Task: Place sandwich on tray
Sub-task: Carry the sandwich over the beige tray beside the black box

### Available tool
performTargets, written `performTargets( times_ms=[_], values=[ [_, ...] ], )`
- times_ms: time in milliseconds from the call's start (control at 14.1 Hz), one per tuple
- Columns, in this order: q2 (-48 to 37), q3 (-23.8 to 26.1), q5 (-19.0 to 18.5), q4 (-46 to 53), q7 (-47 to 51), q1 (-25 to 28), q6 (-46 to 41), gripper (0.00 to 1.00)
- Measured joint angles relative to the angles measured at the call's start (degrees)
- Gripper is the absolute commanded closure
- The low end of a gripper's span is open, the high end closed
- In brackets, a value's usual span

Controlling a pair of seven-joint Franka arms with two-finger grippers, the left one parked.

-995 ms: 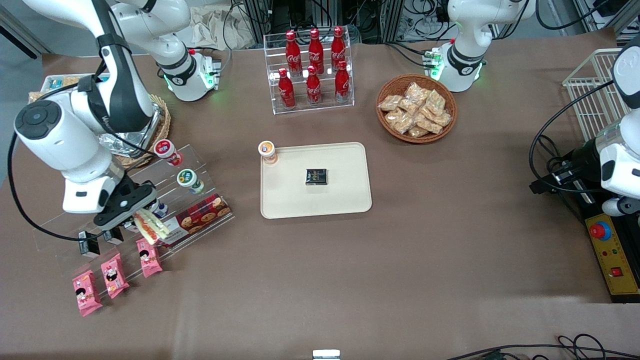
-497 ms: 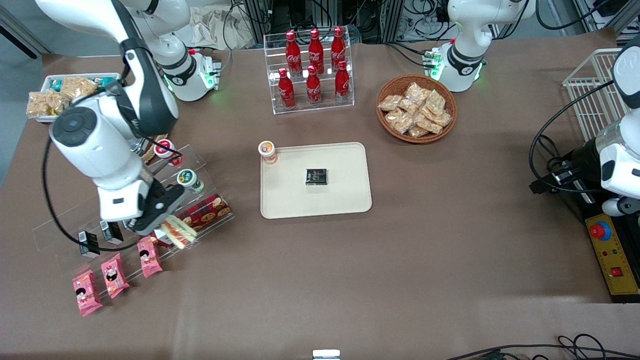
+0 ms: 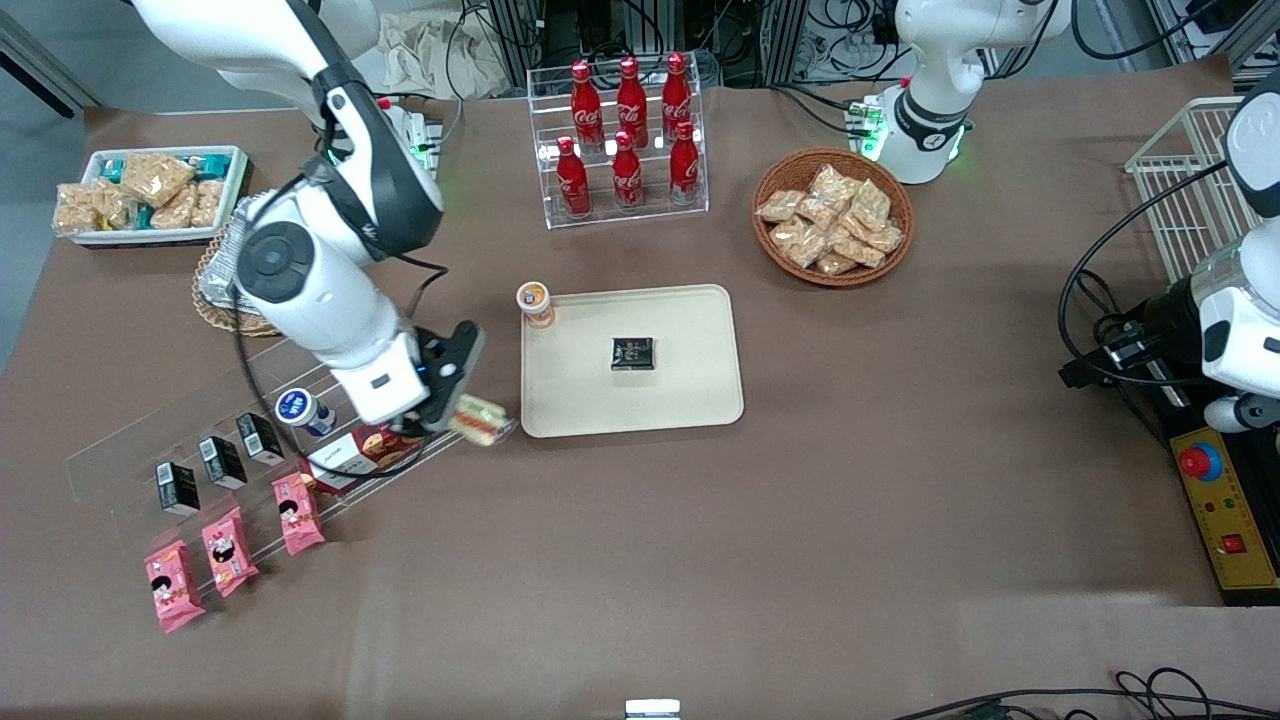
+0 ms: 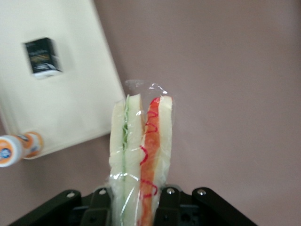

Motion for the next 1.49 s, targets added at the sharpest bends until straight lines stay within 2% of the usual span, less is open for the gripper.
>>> performTargets(
  times_ms=[142,355,710,923,1492],
  values=[
    [3.2,0.2,4.9,0.0,-4.8,1.1,1.5,1.00],
    [8.5,1.0,6.9,1.3,-7.5,3.5,5.5,1.00],
    [15.9,1.5,7.0,5.7,-7.4,10.8,14.7,1.00],
    [19.8,1.6,6.8,6.2,-8.1,13.5,16.8,1.00],
    [23.1,1.5,6.5,6.6,-9.7,15.4,17.4,1.00]
  ],
)
